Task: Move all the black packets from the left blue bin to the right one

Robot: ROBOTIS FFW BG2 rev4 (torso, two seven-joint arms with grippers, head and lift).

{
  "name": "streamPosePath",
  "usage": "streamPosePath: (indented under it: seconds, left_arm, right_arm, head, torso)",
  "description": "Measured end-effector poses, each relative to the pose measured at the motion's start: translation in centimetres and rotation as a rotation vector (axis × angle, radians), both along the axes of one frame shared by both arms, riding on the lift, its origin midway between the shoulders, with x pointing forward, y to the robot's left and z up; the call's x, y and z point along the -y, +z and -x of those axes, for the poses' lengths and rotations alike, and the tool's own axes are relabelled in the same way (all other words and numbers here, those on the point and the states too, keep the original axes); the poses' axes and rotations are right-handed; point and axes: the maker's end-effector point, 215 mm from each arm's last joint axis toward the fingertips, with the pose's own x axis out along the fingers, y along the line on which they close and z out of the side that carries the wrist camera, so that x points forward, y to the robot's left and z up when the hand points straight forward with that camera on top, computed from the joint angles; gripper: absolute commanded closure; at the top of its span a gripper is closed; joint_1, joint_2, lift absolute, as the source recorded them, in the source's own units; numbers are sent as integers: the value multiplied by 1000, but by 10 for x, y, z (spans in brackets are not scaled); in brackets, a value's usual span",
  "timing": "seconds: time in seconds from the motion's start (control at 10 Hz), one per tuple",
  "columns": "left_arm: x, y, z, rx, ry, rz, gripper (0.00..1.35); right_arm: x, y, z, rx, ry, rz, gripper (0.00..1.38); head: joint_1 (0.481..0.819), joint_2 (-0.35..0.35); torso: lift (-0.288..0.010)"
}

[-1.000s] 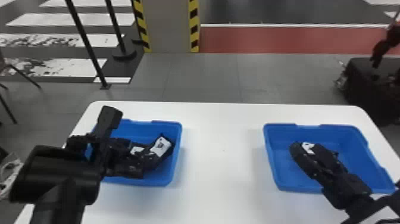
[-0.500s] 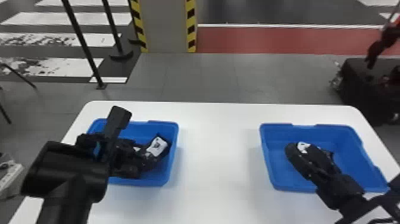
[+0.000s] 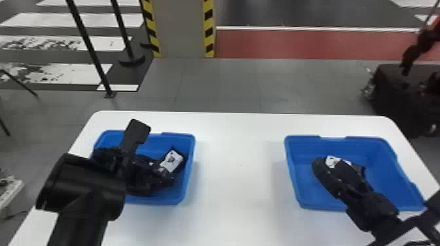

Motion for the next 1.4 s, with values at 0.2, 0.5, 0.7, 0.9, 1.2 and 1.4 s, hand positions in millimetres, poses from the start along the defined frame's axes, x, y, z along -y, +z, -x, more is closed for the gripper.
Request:
streamPosePath:
  seconds: [0.2, 0.5, 0.7, 0.9, 1.2, 1.4]
  left_arm:
    - [3, -5, -7, -3, -15, -14, 492]
    - [8, -14, -5, -37, -28, 7, 1065]
    - [9, -8, -7, -20, -46, 33, 1205]
    - [7, 15, -3, 32, -61, 60, 1204]
    - [6, 76, 35, 143, -53, 143, 1204]
    - [38, 103, 47, 253, -148, 216, 1204]
  right_arm:
    - [0, -1, 1, -2, 3, -3, 213]
    - [-1, -3, 2, -6, 3, -7, 213]
    - [-2, -3, 3, -7, 6, -10, 213]
    - [-6, -2, 4, -4, 14, -15, 213]
    - [-27, 12, 6, 20, 65, -47, 213]
    - [-59, 27, 7, 45, 136, -99, 211]
  head:
    - [695, 40]
    - [695, 34]
    - [695, 35]
    - [695, 41]
    - [695, 68]
    - [695, 72]
  torso:
    - [-110]
    - [-110]
    - [-110]
    - [-110]
    - [-110]
    - [-110]
